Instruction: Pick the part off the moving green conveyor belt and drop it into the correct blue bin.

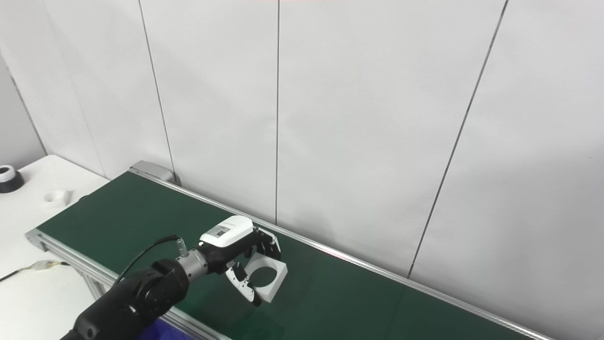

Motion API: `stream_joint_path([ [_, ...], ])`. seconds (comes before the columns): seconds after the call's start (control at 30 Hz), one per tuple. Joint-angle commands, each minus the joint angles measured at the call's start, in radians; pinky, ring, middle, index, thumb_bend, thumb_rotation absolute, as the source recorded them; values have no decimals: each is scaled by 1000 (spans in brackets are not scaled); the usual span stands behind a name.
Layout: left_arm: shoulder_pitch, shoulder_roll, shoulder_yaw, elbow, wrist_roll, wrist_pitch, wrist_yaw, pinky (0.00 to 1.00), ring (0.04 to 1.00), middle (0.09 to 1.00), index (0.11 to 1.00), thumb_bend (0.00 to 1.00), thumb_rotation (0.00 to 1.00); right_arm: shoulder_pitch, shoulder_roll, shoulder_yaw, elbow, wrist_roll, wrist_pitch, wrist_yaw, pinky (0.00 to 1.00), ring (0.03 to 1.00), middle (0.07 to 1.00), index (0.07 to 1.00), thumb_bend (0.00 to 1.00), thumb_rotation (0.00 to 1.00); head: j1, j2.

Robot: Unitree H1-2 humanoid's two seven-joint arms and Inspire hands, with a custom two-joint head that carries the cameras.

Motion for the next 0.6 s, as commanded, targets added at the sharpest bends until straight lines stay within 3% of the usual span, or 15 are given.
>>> stream_joint_path([
  [0.0,-7,34,39,-61,-25,7,4,384,447,495,509,478,0,2,4,2,-37,2,-28,2,637,717,780,860,530,575,-5,7],
  [0.23,48,33,105,-202,-68,55,-53,380,449,505,512,478,0,6,3,1,-50,-2,-20,1,636,717,781,860,546,577,-12,26],
  [0.57,129,42,168,-359,-151,68,-100,386,435,503,510,478,0,8,5,1,-82,-9,-3,0,643,722,785,866,537,575,-37,107],
])
